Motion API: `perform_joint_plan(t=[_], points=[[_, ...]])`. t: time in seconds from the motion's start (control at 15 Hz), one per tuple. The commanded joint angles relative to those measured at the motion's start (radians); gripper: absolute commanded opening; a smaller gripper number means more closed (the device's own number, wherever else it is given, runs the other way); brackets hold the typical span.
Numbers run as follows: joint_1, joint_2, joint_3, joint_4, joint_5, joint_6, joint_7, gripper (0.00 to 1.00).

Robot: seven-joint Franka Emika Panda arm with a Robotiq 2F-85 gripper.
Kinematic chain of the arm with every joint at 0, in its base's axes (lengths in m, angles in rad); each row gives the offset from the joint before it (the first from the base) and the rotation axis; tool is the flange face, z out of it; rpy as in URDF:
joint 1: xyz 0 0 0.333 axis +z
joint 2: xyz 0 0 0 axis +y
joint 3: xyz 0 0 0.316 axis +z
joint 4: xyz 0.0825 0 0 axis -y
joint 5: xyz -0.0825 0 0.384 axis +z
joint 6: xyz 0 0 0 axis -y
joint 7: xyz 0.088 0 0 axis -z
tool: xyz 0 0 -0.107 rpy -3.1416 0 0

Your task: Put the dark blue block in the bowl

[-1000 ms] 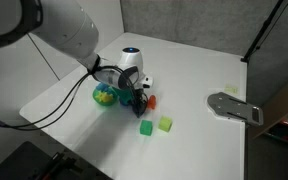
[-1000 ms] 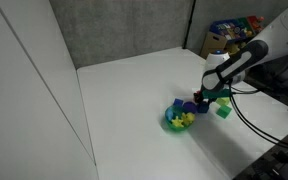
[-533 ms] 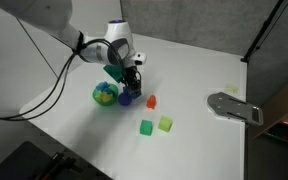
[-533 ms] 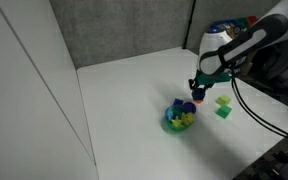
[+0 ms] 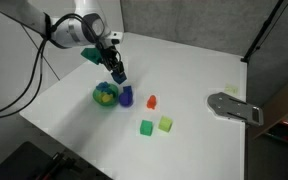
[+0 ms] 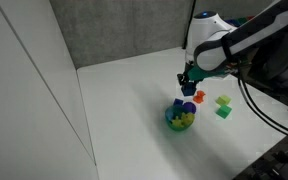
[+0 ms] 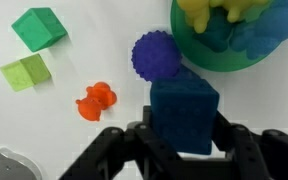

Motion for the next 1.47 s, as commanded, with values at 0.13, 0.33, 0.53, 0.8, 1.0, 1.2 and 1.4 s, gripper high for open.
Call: perform_joint_plan(t=[0.13, 0.33, 0.53, 0.8, 1.0, 1.2, 1.4], points=[[0.012, -0.009, 0.054, -0.05, -0.06, -0.01, 0.035, 0.31], [0.015, 0.005, 0.071, -0.068, -0.066, -0.01, 0.031, 0.31], [0.016, 0.02, 0.082, -0.075, -0.073, -0.015, 0.022, 0.81], [0.021, 0.028, 0.088, -0.08, -0.084, -0.02, 0.017, 0.99], [0.02, 0.023, 0.093, -0.084, -0.086, -0.023, 0.014, 1.0], [0.021, -0.01, 0.091, -0.094, -0.09, -0.044, 0.011, 1.0], [0.012, -0.068, 0.085, -0.108, -0.108, -0.075, 0.003, 1.0]])
